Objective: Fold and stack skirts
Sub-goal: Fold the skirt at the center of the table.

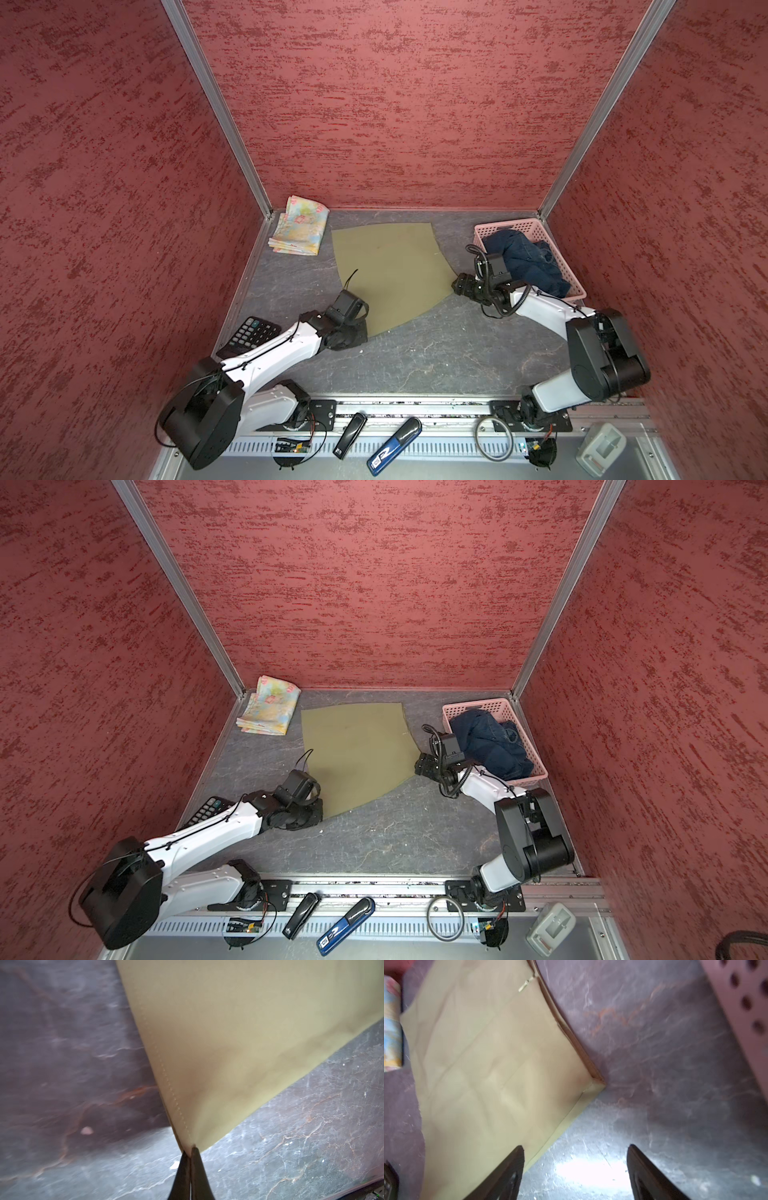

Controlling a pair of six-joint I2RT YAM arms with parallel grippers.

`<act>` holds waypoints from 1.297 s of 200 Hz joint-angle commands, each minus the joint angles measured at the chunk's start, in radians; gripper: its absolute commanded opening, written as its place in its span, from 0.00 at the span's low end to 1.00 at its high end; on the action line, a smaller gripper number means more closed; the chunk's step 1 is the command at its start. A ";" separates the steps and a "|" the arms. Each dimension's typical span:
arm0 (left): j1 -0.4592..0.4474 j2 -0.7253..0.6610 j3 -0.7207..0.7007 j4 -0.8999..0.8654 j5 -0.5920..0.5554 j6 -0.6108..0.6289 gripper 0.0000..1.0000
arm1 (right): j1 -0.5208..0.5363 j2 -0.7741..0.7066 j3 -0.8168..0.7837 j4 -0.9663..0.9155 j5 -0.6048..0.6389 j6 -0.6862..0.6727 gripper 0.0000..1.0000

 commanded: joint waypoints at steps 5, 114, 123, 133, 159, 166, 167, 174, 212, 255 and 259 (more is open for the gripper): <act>0.033 -0.040 -0.008 -0.044 0.025 0.015 0.00 | 0.009 0.019 -0.021 0.050 0.013 0.033 0.77; 0.055 -0.047 0.029 -0.071 0.023 0.045 0.00 | -0.004 0.228 0.081 0.154 -0.097 0.172 0.27; 0.062 -0.050 0.036 -0.078 0.024 0.051 0.00 | -0.004 0.218 0.069 0.162 -0.089 0.172 0.14; 0.072 -0.051 0.051 -0.089 0.021 0.059 0.00 | -0.004 0.191 0.060 0.147 -0.062 0.162 0.01; 0.091 -0.061 0.108 -0.131 0.010 0.067 0.00 | -0.003 0.088 0.033 0.077 0.004 0.127 0.00; 0.093 -0.066 0.123 -0.148 0.003 0.064 0.00 | -0.004 0.054 0.020 0.058 0.007 0.123 0.00; 0.093 -0.068 0.126 -0.150 0.001 0.063 0.00 | -0.002 0.050 0.016 0.056 0.007 0.123 0.00; 0.093 -0.082 0.139 -0.170 -0.005 0.056 0.00 | 0.000 0.017 -0.001 0.036 0.012 0.118 0.00; 0.037 -0.205 0.149 -0.282 -0.037 -0.014 0.00 | 0.058 -0.210 -0.136 -0.126 0.096 0.117 0.00; -0.059 -0.331 0.216 -0.452 -0.140 -0.070 0.00 | 0.136 -0.477 -0.176 -0.357 0.158 0.181 0.00; -0.055 -0.329 0.237 -0.455 -0.144 -0.062 0.00 | 0.135 -0.490 -0.166 -0.373 0.160 0.181 0.00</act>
